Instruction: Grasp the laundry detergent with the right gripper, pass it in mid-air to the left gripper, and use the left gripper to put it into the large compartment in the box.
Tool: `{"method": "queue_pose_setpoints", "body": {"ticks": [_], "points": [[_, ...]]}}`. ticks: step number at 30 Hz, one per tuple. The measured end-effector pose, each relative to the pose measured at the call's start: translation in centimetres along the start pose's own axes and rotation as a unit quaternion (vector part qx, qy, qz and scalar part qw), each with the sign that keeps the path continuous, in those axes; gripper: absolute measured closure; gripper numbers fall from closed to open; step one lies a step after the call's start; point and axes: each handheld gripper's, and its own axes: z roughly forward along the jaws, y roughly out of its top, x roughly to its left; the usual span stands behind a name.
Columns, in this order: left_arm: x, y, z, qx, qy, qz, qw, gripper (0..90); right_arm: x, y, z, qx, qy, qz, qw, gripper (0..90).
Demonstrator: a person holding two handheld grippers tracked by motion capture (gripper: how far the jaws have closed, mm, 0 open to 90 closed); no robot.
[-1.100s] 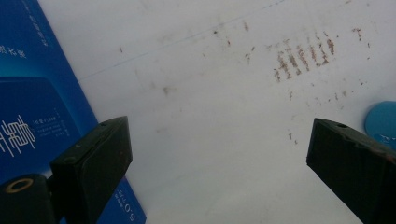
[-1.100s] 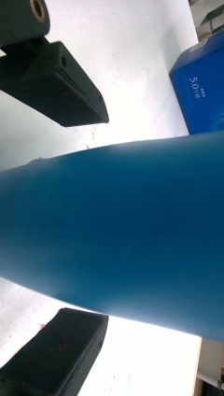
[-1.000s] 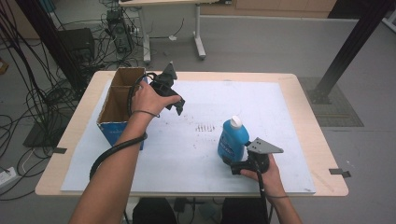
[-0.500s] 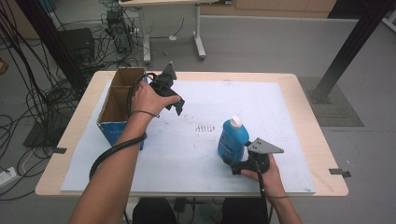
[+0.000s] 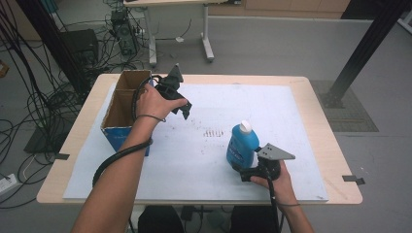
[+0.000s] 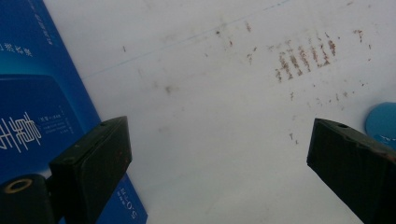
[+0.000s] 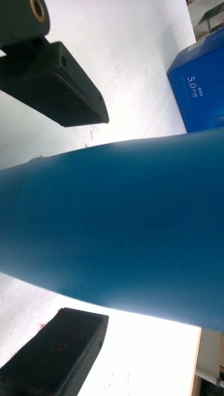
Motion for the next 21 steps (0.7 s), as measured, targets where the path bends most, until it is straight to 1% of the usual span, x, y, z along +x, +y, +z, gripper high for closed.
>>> {"method": "queue_pose_setpoints", "body": {"ticks": [12,21], "points": [[-0.22,0.08,0.10,0.000,-0.001,0.002,1.0000,6.9,0.00,-0.05,0.06,0.000,0.002,-0.001,1.0000,4.2],[-0.08,0.02,0.03,-0.001,-0.002,0.001,1.0000,6.9,-0.01,-0.07,0.09,-0.002,0.002,-0.003,1.0000,4.2]]}}
